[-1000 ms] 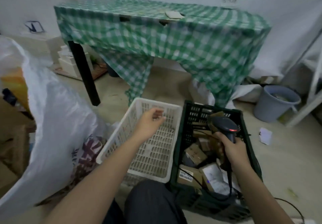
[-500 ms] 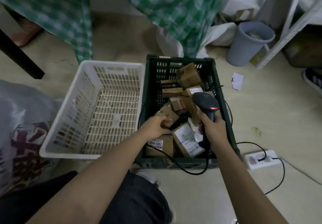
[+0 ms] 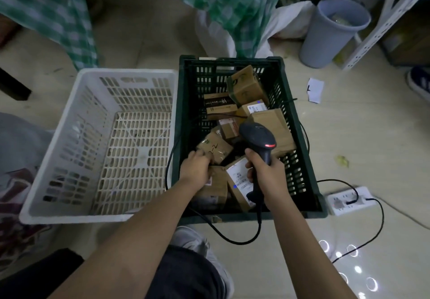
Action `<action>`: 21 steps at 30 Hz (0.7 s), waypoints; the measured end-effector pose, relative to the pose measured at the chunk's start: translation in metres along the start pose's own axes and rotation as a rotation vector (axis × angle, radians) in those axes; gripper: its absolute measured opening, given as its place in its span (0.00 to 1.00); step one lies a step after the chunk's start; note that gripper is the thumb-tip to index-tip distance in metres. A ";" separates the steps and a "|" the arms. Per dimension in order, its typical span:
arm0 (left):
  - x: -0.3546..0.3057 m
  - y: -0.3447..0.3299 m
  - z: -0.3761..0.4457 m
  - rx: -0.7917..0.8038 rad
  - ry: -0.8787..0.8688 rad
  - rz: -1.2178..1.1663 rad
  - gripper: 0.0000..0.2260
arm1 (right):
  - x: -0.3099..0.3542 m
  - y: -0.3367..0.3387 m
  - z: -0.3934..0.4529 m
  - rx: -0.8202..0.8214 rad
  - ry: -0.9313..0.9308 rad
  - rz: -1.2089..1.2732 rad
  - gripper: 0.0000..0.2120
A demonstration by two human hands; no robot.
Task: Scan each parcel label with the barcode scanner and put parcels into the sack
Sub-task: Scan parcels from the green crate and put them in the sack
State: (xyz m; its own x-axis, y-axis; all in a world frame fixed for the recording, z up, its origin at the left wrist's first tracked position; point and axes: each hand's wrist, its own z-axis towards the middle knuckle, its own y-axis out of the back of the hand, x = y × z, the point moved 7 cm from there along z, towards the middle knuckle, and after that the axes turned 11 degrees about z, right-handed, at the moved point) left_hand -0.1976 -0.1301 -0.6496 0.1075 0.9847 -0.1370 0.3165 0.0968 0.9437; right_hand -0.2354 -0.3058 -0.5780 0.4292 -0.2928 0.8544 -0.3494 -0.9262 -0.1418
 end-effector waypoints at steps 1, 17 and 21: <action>-0.001 -0.001 0.001 -0.023 -0.020 -0.024 0.13 | -0.001 0.000 0.002 -0.004 -0.002 -0.003 0.10; -0.011 0.006 -0.019 0.214 -0.176 -0.103 0.41 | 0.002 -0.002 -0.010 -0.030 -0.029 0.005 0.11; 0.011 0.075 -0.035 0.083 -0.097 -0.583 0.35 | 0.030 -0.020 -0.030 -0.006 0.096 0.035 0.11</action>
State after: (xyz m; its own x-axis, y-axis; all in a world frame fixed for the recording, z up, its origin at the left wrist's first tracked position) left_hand -0.2060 -0.1067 -0.5700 -0.0218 0.7544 -0.6560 0.4214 0.6020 0.6783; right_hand -0.2406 -0.2890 -0.5345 0.3352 -0.3010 0.8928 -0.3684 -0.9140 -0.1699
